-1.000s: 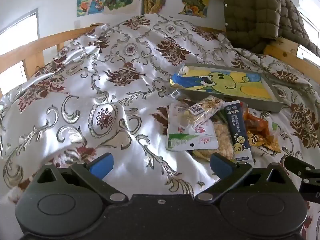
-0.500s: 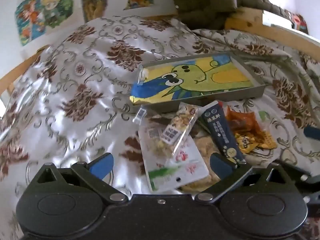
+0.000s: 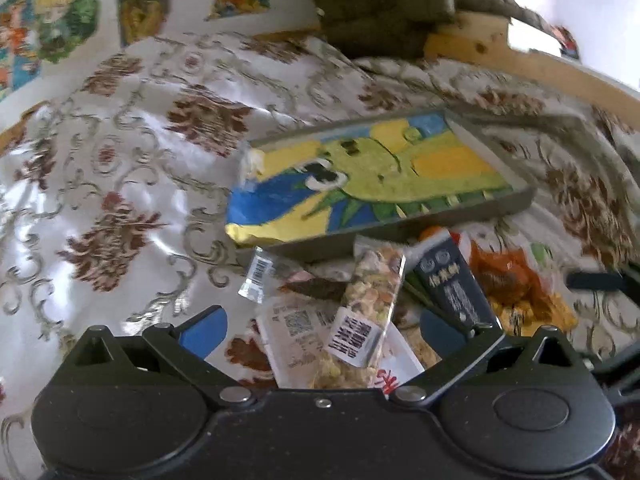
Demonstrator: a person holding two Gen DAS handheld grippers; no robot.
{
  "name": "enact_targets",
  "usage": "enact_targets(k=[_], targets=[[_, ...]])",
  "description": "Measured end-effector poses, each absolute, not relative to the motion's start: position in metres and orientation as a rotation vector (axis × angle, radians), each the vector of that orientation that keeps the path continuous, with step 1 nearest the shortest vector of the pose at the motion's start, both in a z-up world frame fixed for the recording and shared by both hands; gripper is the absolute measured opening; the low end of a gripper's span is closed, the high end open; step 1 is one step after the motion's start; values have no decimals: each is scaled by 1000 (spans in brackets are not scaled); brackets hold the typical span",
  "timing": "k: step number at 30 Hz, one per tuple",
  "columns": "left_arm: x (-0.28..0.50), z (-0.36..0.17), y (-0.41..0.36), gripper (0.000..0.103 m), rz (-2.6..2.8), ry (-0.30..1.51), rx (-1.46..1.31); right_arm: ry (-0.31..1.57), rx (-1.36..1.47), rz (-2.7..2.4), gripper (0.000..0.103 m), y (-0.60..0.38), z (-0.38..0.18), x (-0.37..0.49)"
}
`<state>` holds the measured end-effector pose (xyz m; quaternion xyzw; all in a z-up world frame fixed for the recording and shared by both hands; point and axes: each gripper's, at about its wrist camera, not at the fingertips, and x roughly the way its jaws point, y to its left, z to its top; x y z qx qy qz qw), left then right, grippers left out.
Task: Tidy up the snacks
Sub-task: 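Move left gripper to the nut bar while right gripper reaches the dark blue packet, then close left gripper on the nut bar while right gripper closes on the blue packet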
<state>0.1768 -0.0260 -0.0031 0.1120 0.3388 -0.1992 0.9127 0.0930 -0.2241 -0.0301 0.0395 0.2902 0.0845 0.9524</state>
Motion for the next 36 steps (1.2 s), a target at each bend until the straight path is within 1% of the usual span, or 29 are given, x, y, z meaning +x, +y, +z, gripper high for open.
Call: enact_targets(k=[4, 9, 11, 12, 13, 14, 17, 19, 21, 22, 23, 25, 27, 29, 32, 33, 34, 35, 36], targets=[[187, -14, -26, 102, -443, 745, 236, 566, 41, 243, 103, -218, -28, 114], [198, -14, -28, 102, -484, 764, 258, 588, 0, 255, 102, -215, -35, 129], [200, -13, -29, 102, -494, 757, 283, 599, 31, 271, 96, -219, -40, 130], [202, -13, -30, 102, -495, 756, 294, 593, 39, 272, 95, -220, -42, 128], [203, -13, -30, 102, -497, 761, 299, 580, 36, 267, 91, -220, -43, 127], [204, -14, -31, 102, -500, 768, 300, 571, 32, 263, 85, -221, -43, 126], [208, -18, -34, 100, -513, 791, 285, 561, 39, 265, 78, -223, -43, 124], [209, -20, -37, 96, -525, 805, 268, 565, 55, 277, 76, -224, -42, 124], [210, -21, -40, 95, -533, 817, 258, 577, 64, 288, 70, -224, -44, 125], [210, -22, -42, 93, -532, 819, 257, 587, 71, 296, 64, -224, -45, 126], [210, -22, -43, 91, -530, 820, 254, 594, 78, 304, 60, -224, -46, 126], [211, -22, -44, 83, -530, 829, 237, 607, 99, 319, 58, -224, -48, 127], [213, -22, -45, 82, -521, 837, 210, 614, 122, 327, 54, -225, -49, 127], [214, -23, -46, 82, -517, 849, 187, 615, 132, 326, 48, -226, -49, 128], [215, -25, -49, 81, -508, 871, 175, 628, 163, 332, 47, -229, -51, 130], [216, -26, -49, 79, -506, 884, 173, 634, 175, 332, 47, -230, -52, 131], [217, -27, -49, 73, -504, 902, 170, 640, 187, 332, 45, -231, -53, 132], [218, -29, -49, 69, -502, 920, 164, 646, 197, 335, 41, -231, -54, 133], [219, -32, -49, 60, -504, 942, 151, 653, 203, 337, 39, -232, -55, 133]])
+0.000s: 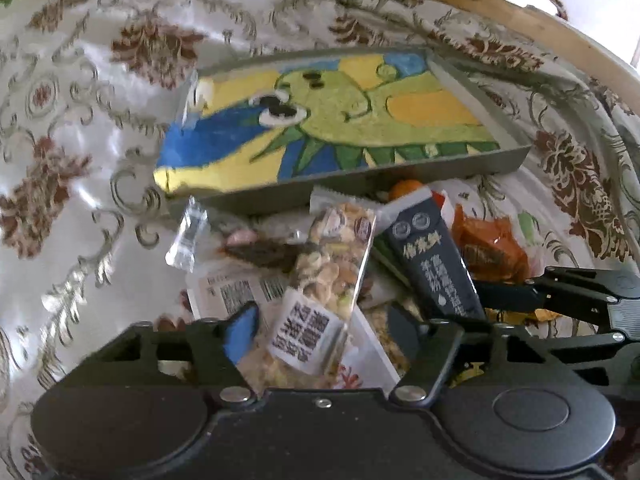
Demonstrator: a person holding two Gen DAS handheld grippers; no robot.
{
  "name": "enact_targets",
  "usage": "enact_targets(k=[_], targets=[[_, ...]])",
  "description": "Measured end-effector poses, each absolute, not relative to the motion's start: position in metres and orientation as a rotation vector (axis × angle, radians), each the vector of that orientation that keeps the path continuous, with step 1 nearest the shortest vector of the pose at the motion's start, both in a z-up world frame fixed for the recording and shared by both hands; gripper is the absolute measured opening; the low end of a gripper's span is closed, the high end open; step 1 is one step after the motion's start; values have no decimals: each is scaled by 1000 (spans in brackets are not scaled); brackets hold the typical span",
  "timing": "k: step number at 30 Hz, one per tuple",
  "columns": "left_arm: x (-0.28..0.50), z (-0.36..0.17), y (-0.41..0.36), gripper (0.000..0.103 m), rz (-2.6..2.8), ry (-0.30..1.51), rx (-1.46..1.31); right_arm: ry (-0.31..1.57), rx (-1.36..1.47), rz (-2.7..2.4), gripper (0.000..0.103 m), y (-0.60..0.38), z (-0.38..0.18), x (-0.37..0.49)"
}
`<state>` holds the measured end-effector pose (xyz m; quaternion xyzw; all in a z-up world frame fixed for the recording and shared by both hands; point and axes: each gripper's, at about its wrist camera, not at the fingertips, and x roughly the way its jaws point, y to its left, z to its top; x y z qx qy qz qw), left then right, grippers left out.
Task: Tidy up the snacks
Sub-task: 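Close left gripper on the nut bar while right gripper closes on the blue packet, then lift and carry both held snacks over the grey frog tray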
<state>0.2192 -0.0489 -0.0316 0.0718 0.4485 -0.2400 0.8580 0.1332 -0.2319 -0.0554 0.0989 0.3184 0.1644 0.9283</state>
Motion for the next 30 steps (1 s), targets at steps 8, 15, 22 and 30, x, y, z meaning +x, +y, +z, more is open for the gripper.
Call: enact_targets(k=[8, 15, 22, 30], targets=[[219, -34, -41, 43, -494, 963, 60, 665, 226, 323, 28, -231, -57, 133], [202, -33, -44, 43, -459, 946, 21, 680, 207, 303, 22, -225, -53, 130], [181, -30, -38, 42, -436, 952, -71, 687, 208, 304, 17, -222, -48, 122], [160, -31, -26, 42, -395, 916, -179, 660, 203, 307, 11, -221, -40, 112]])
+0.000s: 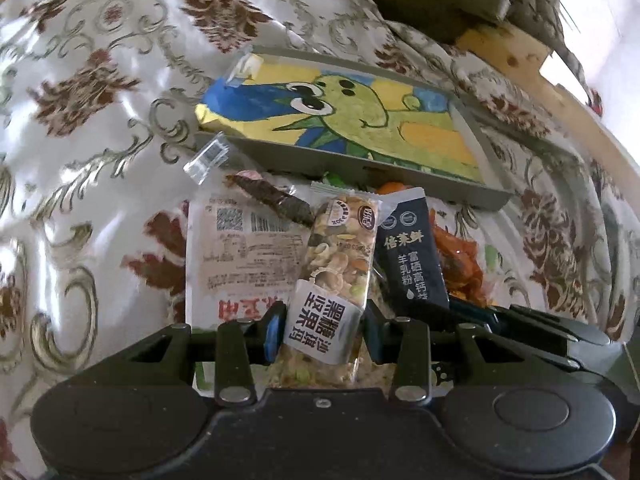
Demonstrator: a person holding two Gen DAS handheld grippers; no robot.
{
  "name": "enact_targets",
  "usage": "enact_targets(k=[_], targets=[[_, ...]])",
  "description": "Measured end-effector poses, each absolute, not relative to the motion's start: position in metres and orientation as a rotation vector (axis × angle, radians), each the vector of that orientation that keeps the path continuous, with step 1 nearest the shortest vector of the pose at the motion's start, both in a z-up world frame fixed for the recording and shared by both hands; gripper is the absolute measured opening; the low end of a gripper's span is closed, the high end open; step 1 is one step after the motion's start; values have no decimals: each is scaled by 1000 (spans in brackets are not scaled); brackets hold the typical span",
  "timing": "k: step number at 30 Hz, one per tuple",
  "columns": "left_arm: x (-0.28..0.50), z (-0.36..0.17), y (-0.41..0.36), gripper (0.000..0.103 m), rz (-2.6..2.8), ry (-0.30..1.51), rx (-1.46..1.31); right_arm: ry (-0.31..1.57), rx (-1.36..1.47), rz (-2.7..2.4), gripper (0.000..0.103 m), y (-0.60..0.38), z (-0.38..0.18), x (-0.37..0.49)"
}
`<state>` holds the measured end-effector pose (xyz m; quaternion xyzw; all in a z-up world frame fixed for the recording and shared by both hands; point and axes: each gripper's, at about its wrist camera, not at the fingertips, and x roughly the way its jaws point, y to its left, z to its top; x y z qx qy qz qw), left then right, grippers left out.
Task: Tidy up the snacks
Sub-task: 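Lift and carry both held snacks over the grey frog tray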
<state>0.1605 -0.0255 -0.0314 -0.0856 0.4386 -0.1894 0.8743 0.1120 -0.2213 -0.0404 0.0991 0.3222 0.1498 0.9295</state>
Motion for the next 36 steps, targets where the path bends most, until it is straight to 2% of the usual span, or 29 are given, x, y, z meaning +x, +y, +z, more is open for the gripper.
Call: enact_targets(k=[11, 20, 28, 36], targets=[[149, -23, -24, 42, -408, 840, -210, 596, 236, 295, 6, -231, -31, 101], [200, -13, -29, 42, -451, 766, -301, 557, 330, 248, 6, -255, -14, 116], [292, 2, -46, 42, -451, 732, -306, 480, 320, 220, 6, -274, 18, 201], [347, -12, -75, 42, -480, 718, -359, 490, 371, 112, 6, -306, 7, 276]])
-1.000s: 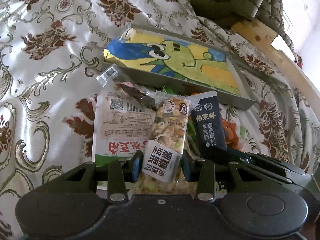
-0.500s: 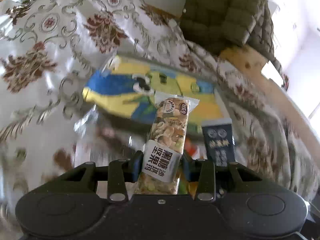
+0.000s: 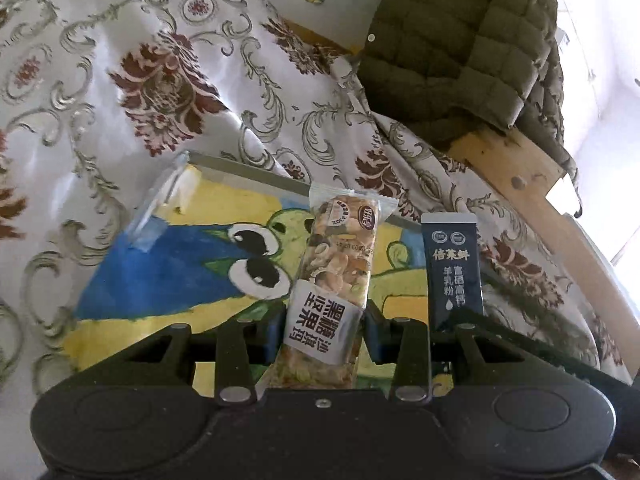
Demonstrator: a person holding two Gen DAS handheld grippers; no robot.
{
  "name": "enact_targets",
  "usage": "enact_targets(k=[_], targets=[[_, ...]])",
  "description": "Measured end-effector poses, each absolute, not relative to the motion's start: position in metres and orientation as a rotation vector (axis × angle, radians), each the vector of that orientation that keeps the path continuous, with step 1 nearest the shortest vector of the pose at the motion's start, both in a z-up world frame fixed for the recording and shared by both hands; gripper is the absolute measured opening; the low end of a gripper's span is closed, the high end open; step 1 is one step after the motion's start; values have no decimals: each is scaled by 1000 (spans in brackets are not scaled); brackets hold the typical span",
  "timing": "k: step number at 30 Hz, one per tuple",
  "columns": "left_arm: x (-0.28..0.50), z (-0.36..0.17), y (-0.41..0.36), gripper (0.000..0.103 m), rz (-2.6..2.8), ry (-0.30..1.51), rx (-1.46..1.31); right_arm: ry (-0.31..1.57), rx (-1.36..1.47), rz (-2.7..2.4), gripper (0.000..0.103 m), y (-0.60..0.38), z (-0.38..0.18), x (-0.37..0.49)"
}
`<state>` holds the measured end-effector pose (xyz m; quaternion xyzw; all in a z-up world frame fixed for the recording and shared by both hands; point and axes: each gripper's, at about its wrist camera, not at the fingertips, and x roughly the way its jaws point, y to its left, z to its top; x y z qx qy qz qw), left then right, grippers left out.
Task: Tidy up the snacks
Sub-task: 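Lift and carry both held snacks over the grey frog tray, then lower both snacks into the tray and open both grippers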
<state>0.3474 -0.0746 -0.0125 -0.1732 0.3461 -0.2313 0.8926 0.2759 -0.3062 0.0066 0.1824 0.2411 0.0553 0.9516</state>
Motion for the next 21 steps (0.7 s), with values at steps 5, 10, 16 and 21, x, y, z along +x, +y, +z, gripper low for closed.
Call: enact_targets(k=[5, 10, 16, 21], targets=[[360, -26, -89, 42, -485, 728, -379, 497, 366, 67, 6, -320, -6, 297], [365, -38, -102, 42, -473, 755, -344, 530, 365, 56, 6, -324, -18, 304], [366, -50, -109, 42, -469, 794, -340, 544, 369, 56, 7, -325, -25, 303], [365, -53, -114, 43, -459, 807, -320, 556, 327, 44, 10, -322, -24, 303]])
